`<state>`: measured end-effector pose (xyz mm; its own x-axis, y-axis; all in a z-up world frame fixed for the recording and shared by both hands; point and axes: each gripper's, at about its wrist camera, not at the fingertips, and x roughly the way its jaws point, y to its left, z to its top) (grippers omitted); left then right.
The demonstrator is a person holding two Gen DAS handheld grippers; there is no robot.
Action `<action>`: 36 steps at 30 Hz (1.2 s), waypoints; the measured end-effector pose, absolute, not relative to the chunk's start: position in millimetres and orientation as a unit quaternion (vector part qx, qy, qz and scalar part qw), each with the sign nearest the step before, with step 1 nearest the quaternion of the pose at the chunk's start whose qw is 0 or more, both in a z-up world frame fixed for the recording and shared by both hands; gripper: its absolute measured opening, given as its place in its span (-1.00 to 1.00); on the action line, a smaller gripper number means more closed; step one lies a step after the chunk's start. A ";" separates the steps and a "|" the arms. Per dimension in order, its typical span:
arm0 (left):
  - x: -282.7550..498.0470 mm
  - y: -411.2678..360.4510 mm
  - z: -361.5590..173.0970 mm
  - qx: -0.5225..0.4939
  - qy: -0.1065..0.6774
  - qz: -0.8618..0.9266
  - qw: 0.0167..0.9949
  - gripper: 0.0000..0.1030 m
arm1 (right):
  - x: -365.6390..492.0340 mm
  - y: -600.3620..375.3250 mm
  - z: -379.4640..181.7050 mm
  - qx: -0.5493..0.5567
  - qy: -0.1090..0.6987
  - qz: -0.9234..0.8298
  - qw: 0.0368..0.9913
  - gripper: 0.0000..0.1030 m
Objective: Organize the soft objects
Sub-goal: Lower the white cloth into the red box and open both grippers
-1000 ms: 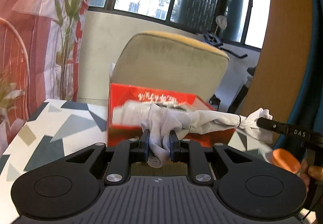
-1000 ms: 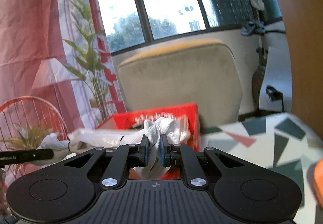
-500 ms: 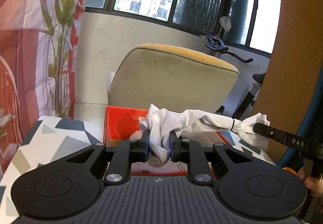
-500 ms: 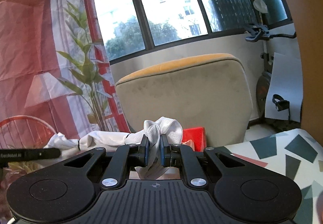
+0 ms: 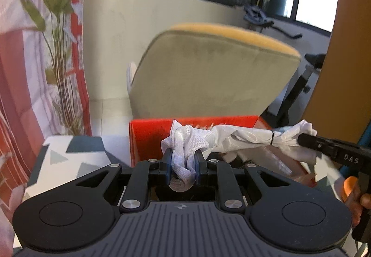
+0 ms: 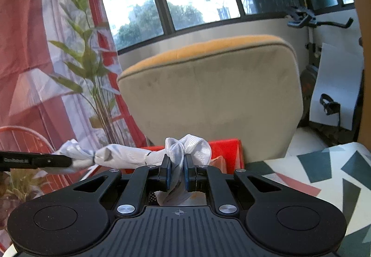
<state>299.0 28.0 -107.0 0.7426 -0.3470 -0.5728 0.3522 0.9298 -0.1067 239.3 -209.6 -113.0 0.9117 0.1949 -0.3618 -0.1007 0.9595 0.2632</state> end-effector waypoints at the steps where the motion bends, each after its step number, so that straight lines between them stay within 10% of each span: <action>1: 303.7 28.8 -112.2 -0.002 0.314 -0.183 0.932 -0.61 | 243.5 -208.7 -115.6 0.118 0.202 0.077 0.969 -0.81; 25: 350.6 12.5 -145.9 -0.002 0.374 -0.172 0.911 -0.59 | 316.4 -184.3 -168.1 0.120 0.321 0.026 0.939 -0.79; 36: 322.9 17.7 -125.5 0.005 0.345 -0.157 0.925 0.54 | 287.6 -185.2 -149.1 0.094 0.303 0.009 0.948 -0.21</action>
